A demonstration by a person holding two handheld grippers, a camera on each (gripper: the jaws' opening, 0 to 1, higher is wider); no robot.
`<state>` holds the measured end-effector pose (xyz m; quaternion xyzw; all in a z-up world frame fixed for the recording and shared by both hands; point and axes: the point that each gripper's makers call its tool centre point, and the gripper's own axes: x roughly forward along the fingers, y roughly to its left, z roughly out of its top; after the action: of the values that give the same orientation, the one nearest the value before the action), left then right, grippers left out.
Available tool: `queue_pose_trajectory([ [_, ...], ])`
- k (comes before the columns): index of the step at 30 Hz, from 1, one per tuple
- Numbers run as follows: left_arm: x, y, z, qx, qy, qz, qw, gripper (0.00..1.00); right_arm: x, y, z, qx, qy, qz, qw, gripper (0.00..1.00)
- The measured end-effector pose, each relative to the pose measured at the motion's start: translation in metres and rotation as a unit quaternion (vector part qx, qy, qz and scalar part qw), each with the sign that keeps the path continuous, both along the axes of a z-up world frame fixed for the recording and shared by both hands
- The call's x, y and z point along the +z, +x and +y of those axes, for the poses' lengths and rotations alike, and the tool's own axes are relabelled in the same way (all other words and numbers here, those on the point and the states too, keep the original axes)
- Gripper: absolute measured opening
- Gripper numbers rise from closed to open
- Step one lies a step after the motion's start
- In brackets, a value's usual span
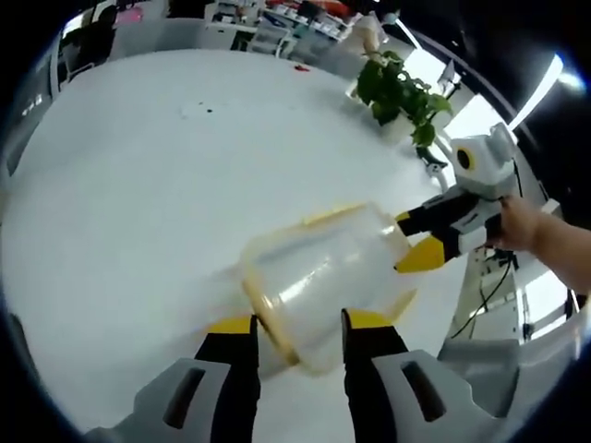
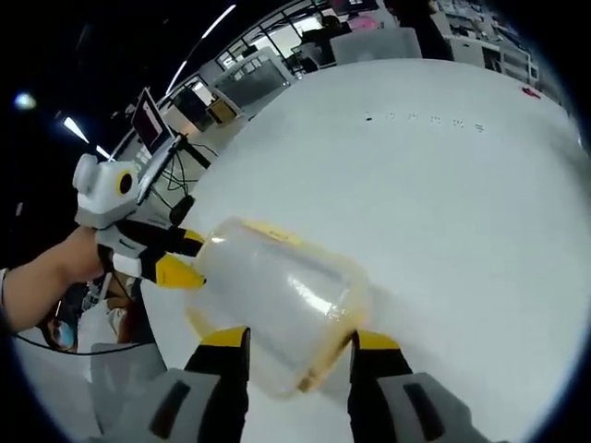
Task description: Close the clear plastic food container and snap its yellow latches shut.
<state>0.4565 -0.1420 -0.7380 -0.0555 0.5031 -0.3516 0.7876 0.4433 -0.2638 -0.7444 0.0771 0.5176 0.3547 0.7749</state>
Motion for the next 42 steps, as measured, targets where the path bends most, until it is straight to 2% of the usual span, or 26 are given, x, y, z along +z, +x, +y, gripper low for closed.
queue_pose_trajectory([
  [4,0.0,0.001,-0.002,0.003,-0.002,0.003,1.0,0.34,0.001,-0.001,-0.001,0.001,-0.003,-0.001,1.0,0.42],
  [9,0.001,0.0,-0.004,-0.015,0.002,-0.01,0.9998,0.36,0.002,-0.001,-0.004,0.018,-0.013,-0.021,0.9995,0.43],
  [15,0.001,0.0,-0.004,-0.043,0.026,-0.028,0.9983,0.43,0.004,0.0,-0.008,0.052,-0.041,-0.045,0.9968,0.46],
  [17,0.002,-0.002,-0.006,-0.064,0.035,-0.039,0.9965,0.42,0.005,0.001,-0.009,0.058,-0.045,-0.051,0.996,0.46],
  [27,0.004,-0.006,-0.008,-0.11,0.064,-0.06,0.99,0.43,0.006,-0.002,-0.01,0.097,-0.078,-0.076,0.9893,0.49],
  [32,0.007,-0.008,-0.008,-0.126,0.074,-0.065,0.9871,0.45,0.01,0.0,-0.011,0.129,-0.099,-0.093,0.9822,0.48],
  [36,0.009,-0.006,-0.007,-0.148,0.09,-0.079,0.9817,0.45,0.013,0.002,-0.012,0.167,-0.128,-0.113,0.9712,0.48],
  [37,0.01,-0.006,-0.007,-0.15,0.091,-0.079,0.9813,0.45,0.014,0.003,-0.014,0.185,-0.14,-0.121,0.9651,0.48],
  [38,0.01,-0.006,-0.008,-0.154,0.092,-0.08,0.9805,0.46,0.015,0.003,-0.012,0.186,-0.14,-0.124,0.9645,0.48],
  [41,0.01,-0.006,-0.006,-0.178,0.115,-0.091,0.973,0.46,0.019,0.004,-0.01,0.197,-0.14,-0.13,0.9616,0.48],
  [42,0.01,-0.006,-0.006,-0.186,0.122,-0.094,0.9705,0.46,0.02,0.005,-0.01,0.214,-0.149,-0.139,0.9553,0.48],
])
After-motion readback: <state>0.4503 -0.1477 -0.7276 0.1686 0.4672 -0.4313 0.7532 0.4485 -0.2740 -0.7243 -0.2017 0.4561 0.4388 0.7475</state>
